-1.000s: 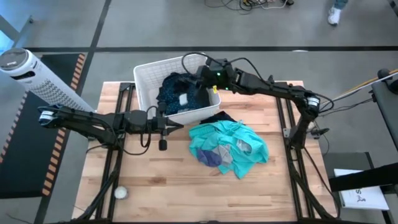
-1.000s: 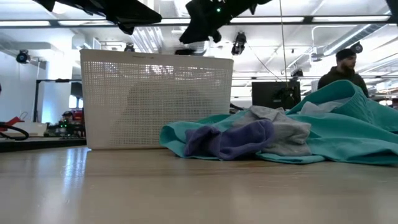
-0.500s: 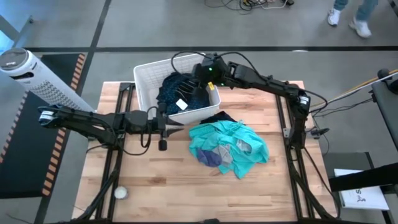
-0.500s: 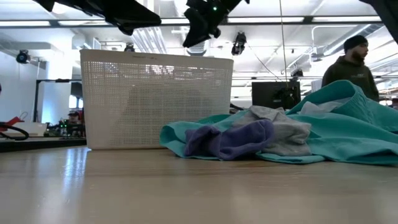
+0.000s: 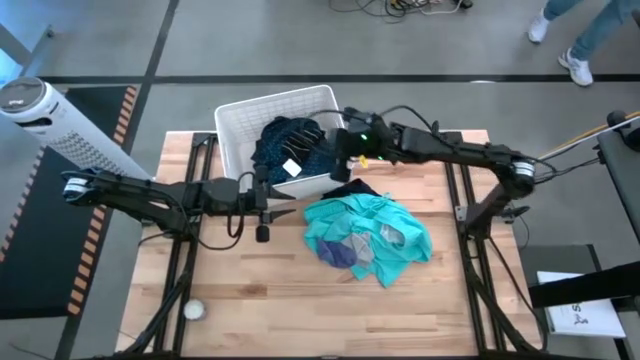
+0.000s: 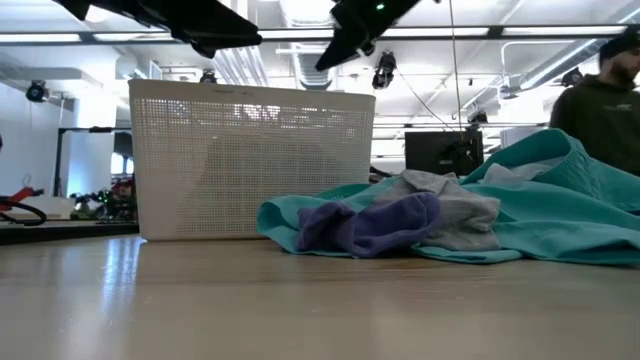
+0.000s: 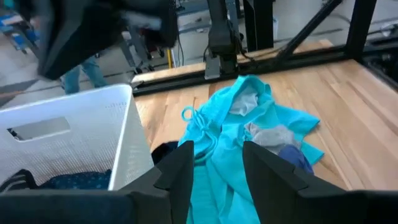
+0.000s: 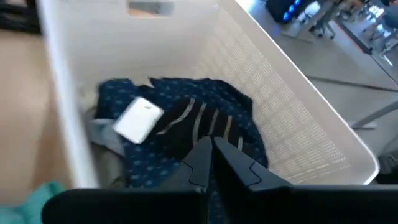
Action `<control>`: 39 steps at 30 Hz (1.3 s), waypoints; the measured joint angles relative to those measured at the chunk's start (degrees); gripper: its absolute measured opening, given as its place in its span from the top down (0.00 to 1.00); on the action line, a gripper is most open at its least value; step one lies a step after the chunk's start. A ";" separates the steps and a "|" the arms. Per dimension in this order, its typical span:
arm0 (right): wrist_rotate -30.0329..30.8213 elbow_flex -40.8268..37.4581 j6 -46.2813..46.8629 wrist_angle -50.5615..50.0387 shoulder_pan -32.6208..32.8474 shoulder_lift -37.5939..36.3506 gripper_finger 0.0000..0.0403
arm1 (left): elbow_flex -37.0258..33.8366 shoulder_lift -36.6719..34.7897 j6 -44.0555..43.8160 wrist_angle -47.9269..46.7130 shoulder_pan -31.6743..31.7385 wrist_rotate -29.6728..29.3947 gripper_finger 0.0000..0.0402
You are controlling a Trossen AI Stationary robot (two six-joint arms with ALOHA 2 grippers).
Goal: Sort clothes
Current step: Put the purple sock into the white laundry bin
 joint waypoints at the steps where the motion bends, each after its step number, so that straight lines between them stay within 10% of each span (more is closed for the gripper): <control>1: 0.02 -2.69 0.74 1.45 0.54 -1.83 1.00 | 0.00 0.33 0.04 -0.47 -0.02 0.02 0.69; 18: 9.21 -36.88 14.01 10.20 10.51 -27.97 1.00 | 0.30 11.66 0.02 3.10 -0.09 4.60 0.62; 39: 9.55 -42.44 15.22 11.57 12.38 -32.40 1.00 | 28.17 30.30 6.78 -18.54 -4.13 6.90 0.51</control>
